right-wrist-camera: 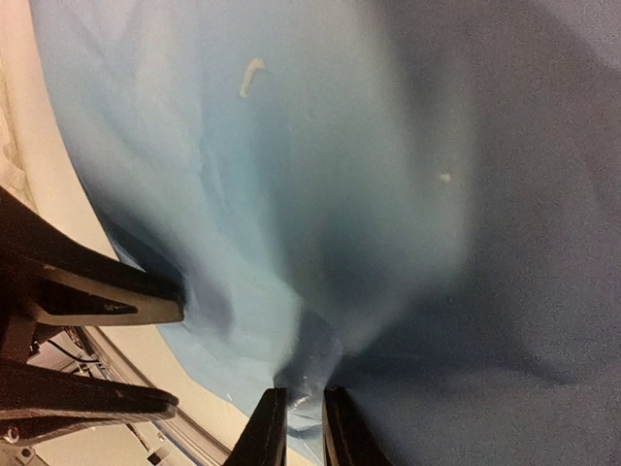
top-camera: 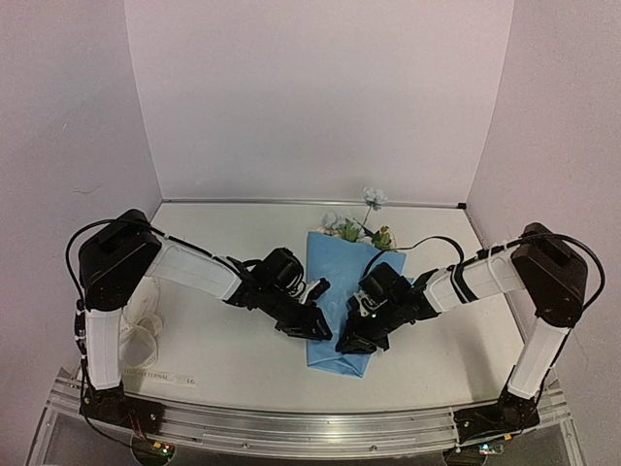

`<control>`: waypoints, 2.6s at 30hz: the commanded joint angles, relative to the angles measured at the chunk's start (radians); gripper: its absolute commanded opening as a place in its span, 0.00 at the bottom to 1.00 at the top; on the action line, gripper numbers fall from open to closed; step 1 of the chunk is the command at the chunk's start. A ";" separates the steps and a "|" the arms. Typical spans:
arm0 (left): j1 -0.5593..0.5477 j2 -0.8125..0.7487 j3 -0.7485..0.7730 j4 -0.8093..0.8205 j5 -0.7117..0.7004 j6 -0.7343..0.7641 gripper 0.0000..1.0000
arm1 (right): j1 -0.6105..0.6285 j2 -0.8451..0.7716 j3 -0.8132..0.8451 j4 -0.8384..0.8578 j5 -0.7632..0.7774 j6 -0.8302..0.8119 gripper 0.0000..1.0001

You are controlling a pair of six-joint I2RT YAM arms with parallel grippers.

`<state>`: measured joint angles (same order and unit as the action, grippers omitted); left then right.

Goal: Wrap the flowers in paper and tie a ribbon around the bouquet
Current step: Press the folded bouquet at the center of the board.

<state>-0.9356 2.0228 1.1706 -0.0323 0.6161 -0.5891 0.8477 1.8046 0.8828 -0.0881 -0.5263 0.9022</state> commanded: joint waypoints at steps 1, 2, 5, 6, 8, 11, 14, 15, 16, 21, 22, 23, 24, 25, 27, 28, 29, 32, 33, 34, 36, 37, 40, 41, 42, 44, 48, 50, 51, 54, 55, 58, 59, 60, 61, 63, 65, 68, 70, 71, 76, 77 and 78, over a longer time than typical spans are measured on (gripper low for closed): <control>-0.002 0.022 0.040 0.028 -0.021 -0.020 0.30 | 0.011 0.017 -0.040 -0.041 -0.010 -0.030 0.15; -0.001 0.029 0.042 0.028 -0.015 -0.022 0.29 | 0.009 0.018 -0.038 -0.050 -0.017 -0.037 0.15; 0.010 0.034 0.020 0.089 0.023 -0.048 0.30 | 0.009 0.022 -0.034 -0.082 -0.034 -0.062 0.15; 0.015 0.033 0.015 0.094 0.027 -0.050 0.30 | 0.009 0.025 -0.033 -0.087 -0.040 -0.064 0.15; 0.020 0.035 0.022 0.086 0.032 -0.041 0.31 | 0.008 0.028 -0.035 -0.091 -0.044 -0.065 0.15; 0.047 0.031 0.013 0.118 0.068 -0.055 0.32 | 0.009 0.029 -0.052 -0.090 -0.051 -0.067 0.15; 0.086 0.023 -0.008 0.173 0.111 -0.082 0.33 | 0.008 0.026 -0.072 -0.088 -0.053 -0.070 0.15; 0.094 0.025 -0.001 0.165 0.111 -0.079 0.34 | 0.009 0.025 -0.076 -0.088 -0.054 -0.072 0.14; 0.104 0.028 0.018 0.146 0.106 -0.070 0.34 | 0.009 0.025 -0.081 -0.088 -0.053 -0.072 0.14; 0.149 0.091 0.082 0.113 0.149 -0.076 0.34 | 0.002 0.015 -0.104 -0.088 -0.036 -0.075 0.14; 0.155 0.103 0.093 0.113 0.162 -0.078 0.34 | -0.003 0.016 -0.107 -0.088 -0.040 -0.074 0.14; 0.161 0.110 0.101 0.112 0.173 -0.081 0.34 | -0.008 0.019 -0.109 -0.088 -0.048 -0.072 0.14; 0.168 0.116 0.108 0.110 0.184 -0.082 0.35 | -0.012 0.021 -0.110 -0.088 -0.052 -0.071 0.14; 0.176 0.123 0.118 0.104 0.195 -0.082 0.35 | -0.013 0.021 -0.113 -0.088 -0.054 -0.072 0.14; 0.189 0.135 0.136 0.098 0.218 -0.078 0.36 | -0.015 0.026 -0.117 -0.088 -0.060 -0.075 0.14; 0.197 0.145 0.160 0.082 0.228 -0.070 0.36 | -0.016 0.028 -0.120 -0.088 -0.061 -0.075 0.14; 0.203 0.156 0.175 0.066 0.238 -0.063 0.36 | -0.016 0.031 -0.123 -0.088 -0.063 -0.077 0.14; 0.233 0.185 0.225 0.060 0.271 -0.068 0.37 | -0.017 0.042 -0.128 -0.088 -0.076 -0.081 0.14; 0.242 0.199 0.241 0.047 0.271 -0.064 0.37 | -0.018 0.043 -0.128 -0.087 -0.080 -0.081 0.14; 0.252 0.213 0.258 0.040 0.276 -0.062 0.37 | -0.018 0.045 -0.129 -0.085 -0.084 -0.082 0.14; 0.275 0.243 0.292 0.027 0.284 -0.065 0.37 | -0.018 0.044 -0.133 -0.084 -0.084 -0.082 0.14; 0.284 0.261 0.309 0.006 0.289 -0.067 0.37 | -0.017 0.043 -0.135 -0.084 -0.083 -0.082 0.14; 0.318 0.299 0.356 0.001 0.290 -0.077 0.37 | -0.018 0.034 -0.138 -0.085 -0.081 -0.085 0.14; 0.329 0.311 0.370 0.001 0.288 -0.082 0.37 | -0.017 0.033 -0.139 -0.085 -0.081 -0.085 0.14; 0.340 0.327 0.391 -0.002 0.287 -0.085 0.37 | -0.017 0.031 -0.140 -0.085 -0.080 -0.084 0.14; 0.362 0.365 0.459 -0.031 0.287 -0.085 0.37 | -0.017 0.033 -0.140 -0.084 -0.081 -0.082 0.14; 0.392 0.451 0.588 -0.076 0.272 -0.086 0.38 | -0.017 0.030 -0.142 -0.085 -0.083 -0.077 0.14; 0.406 0.487 0.643 -0.078 0.263 -0.102 0.38 | -0.018 0.026 -0.143 -0.087 -0.084 -0.074 0.14; 0.412 0.499 0.670 -0.079 0.253 -0.110 0.38 | -0.018 0.024 -0.143 -0.088 -0.084 -0.074 0.14; 0.424 0.543 0.749 -0.089 0.228 -0.124 0.38 | -0.017 0.021 -0.146 -0.093 -0.084 -0.071 0.14; 0.428 0.563 0.784 -0.098 0.220 -0.127 0.38 | -0.017 0.020 -0.146 -0.094 -0.085 -0.071 0.14; 0.437 0.617 0.888 -0.114 0.209 -0.141 0.39 | -0.017 0.018 -0.145 -0.101 -0.086 -0.069 0.14; 0.441 0.632 0.918 -0.117 0.203 -0.145 0.40 | -0.017 0.016 -0.145 -0.105 -0.086 -0.069 0.14; 0.446 0.646 0.948 -0.118 0.198 -0.151 0.40 | -0.018 0.015 -0.145 -0.109 -0.086 -0.069 0.14; 0.454 0.657 0.979 -0.116 0.195 -0.161 0.40 | -0.020 0.013 -0.144 -0.113 -0.087 -0.068 0.14; 0.466 0.663 1.002 -0.102 0.196 -0.182 0.41 | -0.024 0.009 -0.138 -0.119 -0.092 -0.063 0.14; 0.478 0.640 0.998 -0.091 0.187 -0.180 0.43 | -0.028 0.000 -0.122 -0.126 -0.102 -0.052 0.14; 0.495 0.554 0.946 -0.094 0.171 -0.149 0.47 | -0.033 -0.028 -0.091 -0.148 -0.110 -0.041 0.15; 0.502 0.488 0.877 -0.095 0.158 -0.119 0.50 | -0.034 -0.053 -0.056 -0.183 -0.111 -0.037 0.15; 0.503 0.438 0.842 -0.095 0.151 -0.107 0.51 | -0.034 -0.063 -0.037 -0.201 -0.111 -0.033 0.16; 0.501 0.234 0.588 -0.054 0.109 -0.085 0.53 | -0.036 -0.118 0.032 -0.261 -0.090 -0.001 0.18; 0.498 0.186 0.532 -0.034 0.108 -0.090 0.53 | -0.036 -0.133 0.037 -0.276 -0.079 0.000 0.18; 0.493 0.139 0.468 -0.019 0.108 -0.094 0.52 | -0.037 -0.150 0.042 -0.303 -0.062 -0.004 0.19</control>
<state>-0.4266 2.3824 1.7923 -0.1271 0.7493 -0.7055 0.8165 1.7380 0.8699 -0.2655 -0.6492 0.8806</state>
